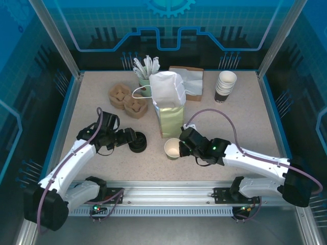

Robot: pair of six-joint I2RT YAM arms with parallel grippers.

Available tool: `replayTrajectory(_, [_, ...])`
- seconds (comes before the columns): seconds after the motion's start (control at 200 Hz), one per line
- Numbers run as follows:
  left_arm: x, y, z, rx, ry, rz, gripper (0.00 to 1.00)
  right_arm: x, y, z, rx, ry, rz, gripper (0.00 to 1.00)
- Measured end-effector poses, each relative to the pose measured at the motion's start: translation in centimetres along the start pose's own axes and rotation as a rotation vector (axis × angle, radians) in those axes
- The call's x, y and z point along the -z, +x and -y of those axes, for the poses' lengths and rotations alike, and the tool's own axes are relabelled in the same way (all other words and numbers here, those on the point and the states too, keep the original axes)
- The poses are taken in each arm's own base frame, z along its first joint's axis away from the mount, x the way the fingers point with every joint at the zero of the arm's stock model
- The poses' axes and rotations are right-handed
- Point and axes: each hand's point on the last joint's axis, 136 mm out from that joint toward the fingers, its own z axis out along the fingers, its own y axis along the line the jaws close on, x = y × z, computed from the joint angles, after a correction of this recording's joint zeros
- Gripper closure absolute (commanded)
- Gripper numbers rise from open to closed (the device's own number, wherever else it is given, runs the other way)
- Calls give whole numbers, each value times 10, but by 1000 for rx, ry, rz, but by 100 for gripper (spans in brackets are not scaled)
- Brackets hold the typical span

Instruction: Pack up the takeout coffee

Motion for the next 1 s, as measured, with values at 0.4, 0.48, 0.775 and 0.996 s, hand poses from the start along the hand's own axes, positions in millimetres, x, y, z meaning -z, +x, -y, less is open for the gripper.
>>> replayTrajectory(0.4, [-22,2,-7,-10,-73,-44,21,-10,7,1,16,27,-31,93])
replayTrajectory(0.48, [-26,3,-10,-14,-93,-51,26,-12,5,-2,17,28,-33,92])
replayTrajectory(0.775, [-39,4,-12,-34,-142,-78,39,-16,1,-9,26,25,-47,74])
replayTrajectory(0.996, [-40,-2,-7,-44,-143,-60,50,-6,-13,-18,28,8,-31,64])
